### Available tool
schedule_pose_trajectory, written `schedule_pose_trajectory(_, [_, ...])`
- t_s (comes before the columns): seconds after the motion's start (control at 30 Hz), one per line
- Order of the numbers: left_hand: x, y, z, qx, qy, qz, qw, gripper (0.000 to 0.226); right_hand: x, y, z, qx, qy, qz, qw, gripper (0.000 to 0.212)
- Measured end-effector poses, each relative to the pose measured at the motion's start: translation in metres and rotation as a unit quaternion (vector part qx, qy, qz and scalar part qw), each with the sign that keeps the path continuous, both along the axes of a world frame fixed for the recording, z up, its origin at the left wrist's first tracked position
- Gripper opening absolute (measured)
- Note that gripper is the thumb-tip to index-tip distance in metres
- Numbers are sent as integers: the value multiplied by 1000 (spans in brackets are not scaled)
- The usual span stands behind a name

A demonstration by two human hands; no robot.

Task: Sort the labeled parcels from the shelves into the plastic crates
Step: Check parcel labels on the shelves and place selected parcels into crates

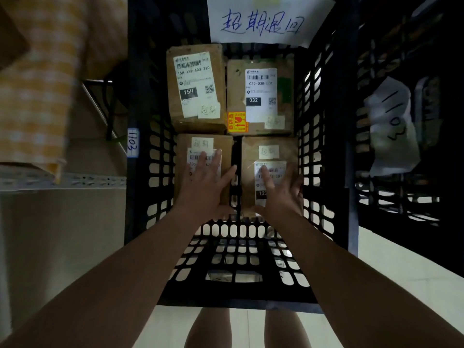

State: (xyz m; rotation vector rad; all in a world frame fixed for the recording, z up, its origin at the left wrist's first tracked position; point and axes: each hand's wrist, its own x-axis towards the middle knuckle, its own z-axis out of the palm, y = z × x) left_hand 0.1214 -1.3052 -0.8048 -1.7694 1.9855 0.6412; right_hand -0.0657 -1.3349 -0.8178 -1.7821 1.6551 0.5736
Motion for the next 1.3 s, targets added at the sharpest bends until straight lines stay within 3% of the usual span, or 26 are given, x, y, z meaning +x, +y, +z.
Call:
schedule_pose_trajectory(0.1, [-4, -4, 2, -5, -8, 11, 1000, 102, 5, -1, -3, -13, 63, 48, 997, 108])
schedule_pose_trajectory(0.2, [-5, -5, 3, 0, -8, 27, 1000, 102, 11, -6, 5, -6, 92, 76, 993, 97])
schedule_pose_trajectory(0.3, [-2, -10, 18, 1, -7, 11, 1000, 95, 17, -16, 28, 9, 28, 52, 998, 77])
schedule_pose_trajectory(0.4, [8, -10, 46, -51, 18, -1, 999, 78, 20, -22, 60, -22, -25, 99, 995, 61])
schedule_pose_trajectory(0.67, [36, -12, 202, -156, -23, 69, 985, 65, 35, -44, 211, -148, -76, 217, 962, 55])
schedule_pose_trajectory(0.8, [46, -19, 319, -248, -65, 105, 961, 64, 53, -64, 319, -243, -106, 257, 929, 57])
schedule_pose_trajectory(0.97, [45, 7, 457, -416, -111, 145, 891, 61, 62, -67, 458, -341, -197, 308, 866, 54])
schedule_pose_trajectory(1.17, [7, 85, 559, -392, -213, 250, 859, 64, 45, -28, 570, -380, -292, 366, 797, 57])
schedule_pose_trajectory(1.3, [-17, 149, 625, -413, -205, 339, 820, 64, 53, 15, 624, -386, -350, 403, 752, 56])
